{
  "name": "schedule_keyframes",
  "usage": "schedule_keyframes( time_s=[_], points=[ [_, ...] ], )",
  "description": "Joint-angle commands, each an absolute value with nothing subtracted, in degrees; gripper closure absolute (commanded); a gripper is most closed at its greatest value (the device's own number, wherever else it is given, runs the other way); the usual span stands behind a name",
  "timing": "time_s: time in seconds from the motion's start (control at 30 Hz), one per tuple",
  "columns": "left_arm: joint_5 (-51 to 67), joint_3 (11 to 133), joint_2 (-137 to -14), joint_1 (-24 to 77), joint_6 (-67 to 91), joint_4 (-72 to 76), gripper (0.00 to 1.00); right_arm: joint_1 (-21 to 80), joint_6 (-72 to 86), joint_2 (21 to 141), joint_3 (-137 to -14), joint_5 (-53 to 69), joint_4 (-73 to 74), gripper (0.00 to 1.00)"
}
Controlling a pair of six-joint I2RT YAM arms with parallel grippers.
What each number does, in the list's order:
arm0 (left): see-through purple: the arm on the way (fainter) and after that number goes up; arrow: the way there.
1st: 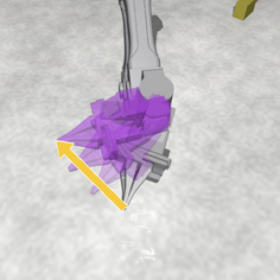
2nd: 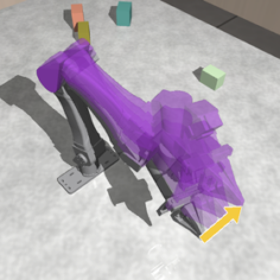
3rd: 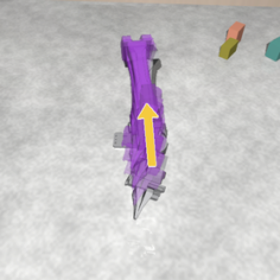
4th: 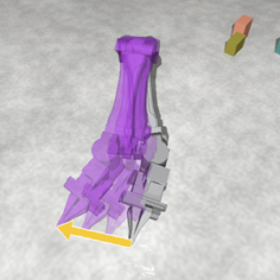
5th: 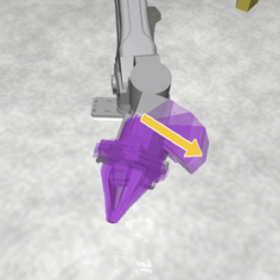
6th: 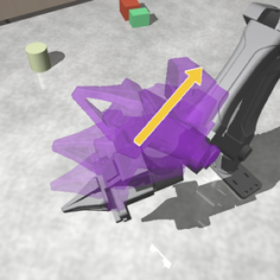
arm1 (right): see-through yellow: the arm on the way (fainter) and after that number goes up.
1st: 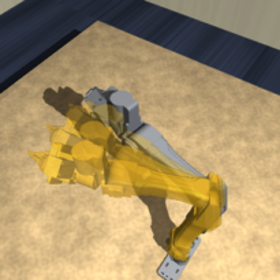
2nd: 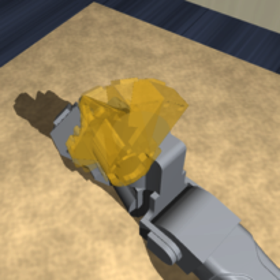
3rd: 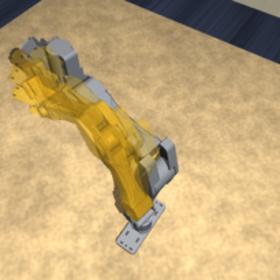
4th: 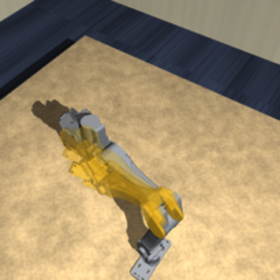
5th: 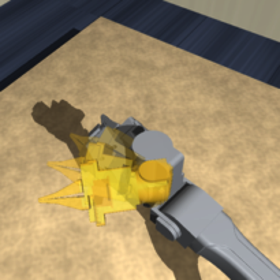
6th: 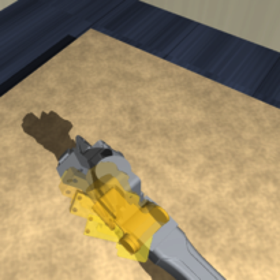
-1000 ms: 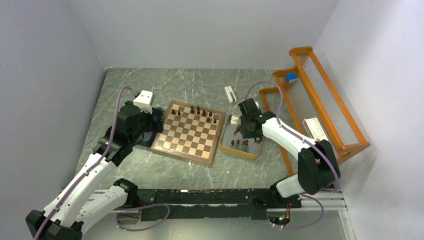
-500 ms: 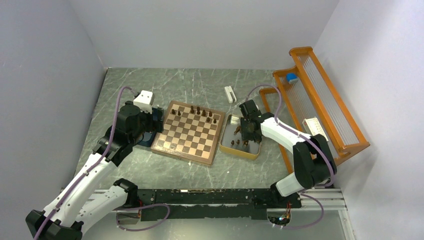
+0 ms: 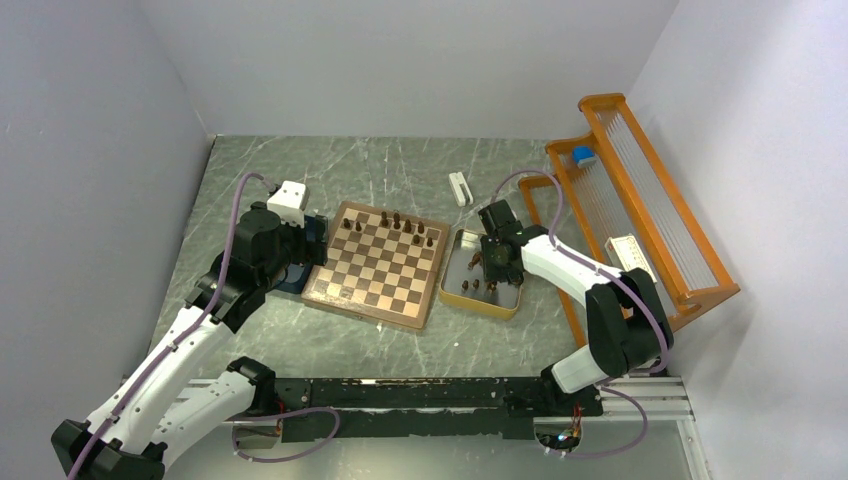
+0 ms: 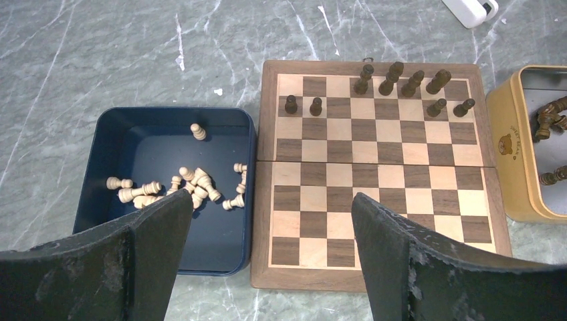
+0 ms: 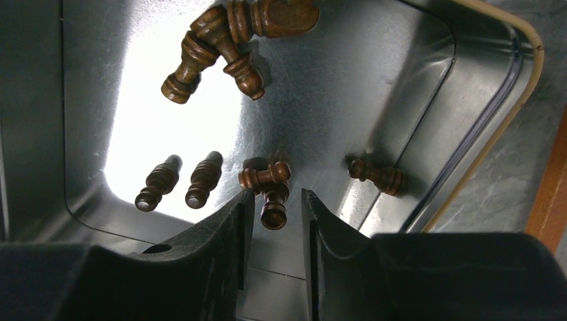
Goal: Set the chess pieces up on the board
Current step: Pick up the chess piece from the storage box.
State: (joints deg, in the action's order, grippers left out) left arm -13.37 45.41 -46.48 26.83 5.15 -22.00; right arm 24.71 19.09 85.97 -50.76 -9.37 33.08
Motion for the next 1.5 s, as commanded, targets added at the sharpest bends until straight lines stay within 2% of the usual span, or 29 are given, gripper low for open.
schedule_keyframes(
  time_s=[0.0, 0.17, 0.27, 0.43, 1.0, 1.2, 1.47],
  points=[
    [-12.39, 45.31, -46.49, 26.98, 4.67, -19.6, 0.08, 24.34, 20.08, 85.65, -49.37, -8.8, 33.32, 0.64],
    [-12.3, 45.35, -46.6, 26.98, 4.66, -19.64, 0.08, 24.34, 19.99, 85.54, -49.35, -8.95, 33.54, 0.68],
    [-12.44, 45.35, -46.66, 26.99, 4.61, -19.6, 0.08, 24.34, 19.8, 85.31, -50.01, -9.39, 34.1, 0.78],
    [-12.54, 45.35, -46.84, 26.98, 4.57, -19.51, 0.08, 24.28, 19.47, 84.41, -52.22, -9.68, 35.61, 0.83],
    [-12.74, 45.29, -46.49, 27.03, 4.57, -19.69, 0.08, 24.35, 18.28, 83.77, -58.27, -9.05, 38.52, 0.85],
    [-12.45, 45.35, -46.73, 26.93, 4.49, -19.6, 0.08, 25.25, 17.7, 84.38, -64.26, -7.68, 39.42, 0.86],
    [-12.81, 45.35, -46.75, 27.0, 4.48, -19.6, 0.08, 31.08, 17.46, 91.36, -73.98, -9.25, 38.72, 0.86]
  ],
)
